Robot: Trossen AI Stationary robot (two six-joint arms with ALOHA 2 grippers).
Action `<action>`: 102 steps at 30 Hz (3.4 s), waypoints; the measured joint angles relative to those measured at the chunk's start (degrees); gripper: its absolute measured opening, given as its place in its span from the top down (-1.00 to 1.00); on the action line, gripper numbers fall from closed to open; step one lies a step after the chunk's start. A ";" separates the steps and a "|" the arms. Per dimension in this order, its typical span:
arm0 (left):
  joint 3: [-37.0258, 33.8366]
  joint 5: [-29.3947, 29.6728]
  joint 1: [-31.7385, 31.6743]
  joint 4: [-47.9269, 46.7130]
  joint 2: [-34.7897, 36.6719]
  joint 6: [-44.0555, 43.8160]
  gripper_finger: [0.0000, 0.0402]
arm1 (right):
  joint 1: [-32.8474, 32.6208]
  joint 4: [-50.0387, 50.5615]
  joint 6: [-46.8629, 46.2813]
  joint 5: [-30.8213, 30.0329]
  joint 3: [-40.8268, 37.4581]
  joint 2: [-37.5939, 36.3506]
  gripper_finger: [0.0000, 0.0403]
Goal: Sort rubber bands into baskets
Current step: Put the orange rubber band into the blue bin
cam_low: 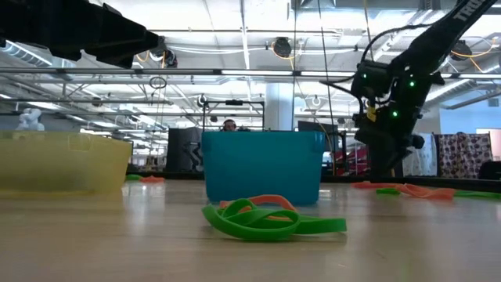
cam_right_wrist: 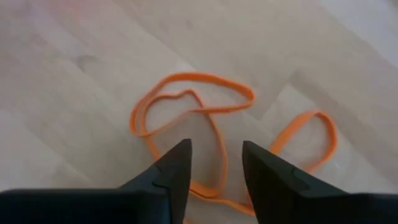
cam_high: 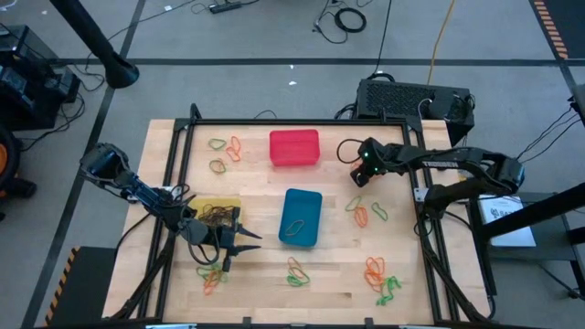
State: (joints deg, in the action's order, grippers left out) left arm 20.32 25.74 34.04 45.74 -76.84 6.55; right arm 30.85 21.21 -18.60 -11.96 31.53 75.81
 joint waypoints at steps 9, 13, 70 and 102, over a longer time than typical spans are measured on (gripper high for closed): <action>0.00 0.00 0.02 -0.01 0.00 0.11 0.41 | 2.12 -2.72 2.77 0.78 -2.13 3.71 0.35; 0.00 0.02 0.02 0.00 0.00 0.17 0.41 | 2.10 -3.21 4.65 1.06 -2.21 2.90 0.68; 0.02 21.25 -4.08 8.52 -0.02 1.20 0.41 | -42.62 -36.47 -0.48 -6.96 15.41 16.48 0.83; 0.02 20.96 -4.02 7.63 -0.02 -0.26 0.41 | -63.79 27.64 -29.06 14.20 43.16 16.92 0.45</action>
State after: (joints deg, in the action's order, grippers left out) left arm 20.34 46.70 30.02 53.36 -76.86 6.28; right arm -32.94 48.85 -47.65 2.24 74.69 92.73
